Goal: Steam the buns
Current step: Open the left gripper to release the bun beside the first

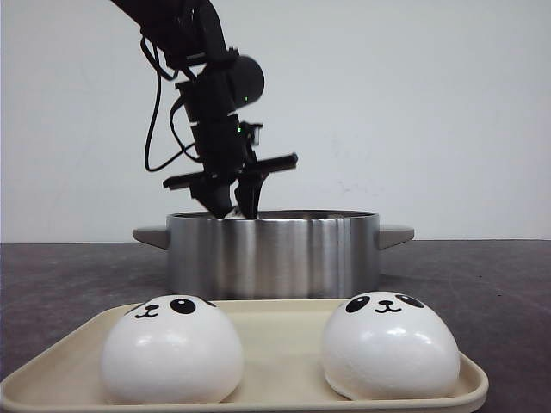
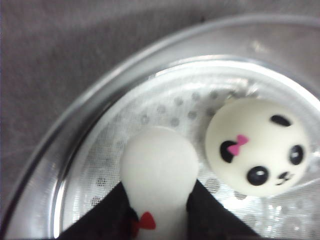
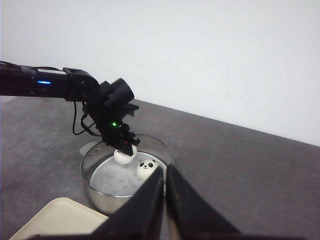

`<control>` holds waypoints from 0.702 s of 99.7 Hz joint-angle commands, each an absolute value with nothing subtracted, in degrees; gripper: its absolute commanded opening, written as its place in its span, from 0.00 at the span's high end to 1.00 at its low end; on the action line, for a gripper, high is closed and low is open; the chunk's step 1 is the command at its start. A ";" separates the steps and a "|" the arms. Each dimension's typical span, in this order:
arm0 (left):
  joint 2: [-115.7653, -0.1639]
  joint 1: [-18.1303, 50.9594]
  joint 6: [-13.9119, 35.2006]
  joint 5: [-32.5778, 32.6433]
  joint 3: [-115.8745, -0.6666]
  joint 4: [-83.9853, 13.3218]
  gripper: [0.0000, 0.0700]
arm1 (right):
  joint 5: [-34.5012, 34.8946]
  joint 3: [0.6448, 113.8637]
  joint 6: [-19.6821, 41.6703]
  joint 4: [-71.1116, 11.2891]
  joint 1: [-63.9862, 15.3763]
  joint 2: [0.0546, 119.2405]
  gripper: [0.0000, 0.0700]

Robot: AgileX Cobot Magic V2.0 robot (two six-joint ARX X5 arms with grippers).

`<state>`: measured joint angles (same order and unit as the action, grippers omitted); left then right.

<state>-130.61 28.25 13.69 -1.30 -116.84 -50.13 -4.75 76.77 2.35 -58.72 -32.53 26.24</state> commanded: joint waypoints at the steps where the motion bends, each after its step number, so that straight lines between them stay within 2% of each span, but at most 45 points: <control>1: -132.68 28.49 12.86 -0.95 -118.50 -50.04 1.00 | -4.99 77.58 3.84 -58.46 -32.82 26.41 1.00; 16: -133.23 28.51 12.88 -0.78 -118.50 -49.95 0.99 | -5.02 77.58 4.14 -58.72 -32.82 26.41 1.00; 21: -133.25 28.51 12.88 -0.78 -118.50 -49.63 0.92 | -4.99 77.58 4.19 -58.83 -32.82 26.41 1.00; 27: -133.25 28.51 12.91 0.16 -118.50 -48.90 0.76 | -5.02 77.58 4.16 -58.83 -32.82 26.41 1.00; 33: -133.25 28.51 12.86 0.45 -118.50 -48.21 0.65 | -5.02 77.58 4.16 -58.83 -32.82 26.41 1.00; 37: -133.25 28.51 12.86 0.43 -118.50 -47.92 0.61 | -5.02 77.58 4.16 -58.83 -32.82 26.41 1.00; 53: -133.25 28.36 12.86 0.38 -118.50 -47.97 0.58 | -5.04 77.58 4.16 -58.83 -32.82 26.41 1.00; 57: -133.25 28.36 12.86 0.38 -118.50 -47.99 0.49 | -5.04 77.58 4.16 -58.83 -32.82 26.41 1.00; 66: -133.25 28.36 12.88 0.38 -118.50 -48.12 0.21 | -5.04 77.58 4.16 -58.83 -32.82 26.41 1.00; 70: -133.25 28.36 12.88 0.38 -118.50 -48.23 0.14 | -5.04 77.58 4.16 -58.83 -32.82 26.41 1.00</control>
<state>-131.48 28.16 13.41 -0.01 -116.84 -48.23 -4.75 76.77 3.44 -59.31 -32.53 26.24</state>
